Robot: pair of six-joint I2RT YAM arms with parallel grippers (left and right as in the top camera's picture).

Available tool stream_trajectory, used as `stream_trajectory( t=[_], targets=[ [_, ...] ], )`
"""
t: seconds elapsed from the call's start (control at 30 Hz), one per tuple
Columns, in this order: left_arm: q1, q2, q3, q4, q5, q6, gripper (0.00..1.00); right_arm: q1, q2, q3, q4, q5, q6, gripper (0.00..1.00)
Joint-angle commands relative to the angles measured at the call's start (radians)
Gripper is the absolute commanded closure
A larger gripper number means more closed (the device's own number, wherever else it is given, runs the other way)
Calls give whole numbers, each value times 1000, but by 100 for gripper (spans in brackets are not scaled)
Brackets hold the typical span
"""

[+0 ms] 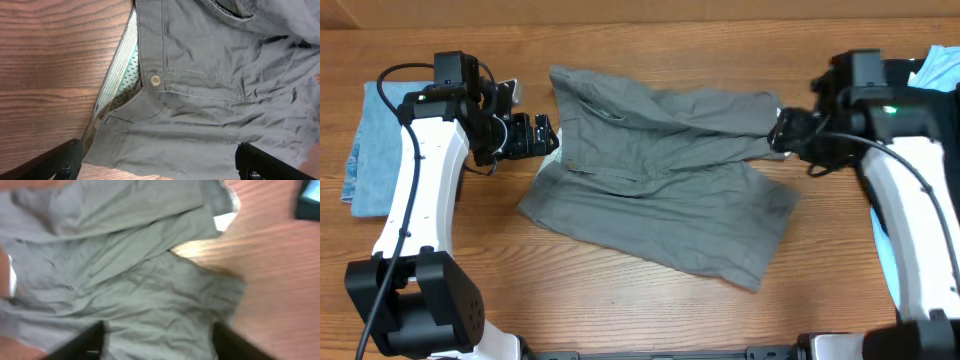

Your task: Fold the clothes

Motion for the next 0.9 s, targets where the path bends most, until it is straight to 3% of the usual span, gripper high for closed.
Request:
stream_trajectory(
  t=[0.0,0.2,0.4,0.47,0.57,0.63,0.77,0.87],
  targets=[
    [-3,4,2,105,-58,3,0,-48,-15,24,-45,59,-6,2],
    [1,3,2,139,-83,2,0,-103,-14,23,-79,144,-6,0],
    [-11,3,2,109,2,-67,0,-102,-14,23,-77,152,-6,0],
    [-22,3,2,67,-30,-65,15,-102,-14,23,-77,152,-6,0],
    [-34,3,2,-71,-106,-58,76,-102,-14,23,-77,152,-6,0],
    [-42,3,-4,-164,-166,-43,94,-102,-14,23,-77,152,-6,0],
    [-48,3,-90,-252,-185,-26,96,-102,-14,23,-77,152,-6,0],
    [-48,3,-225,-179,-185,-52,96,-102,-14,23,-77,152,-6,0]
  ],
)
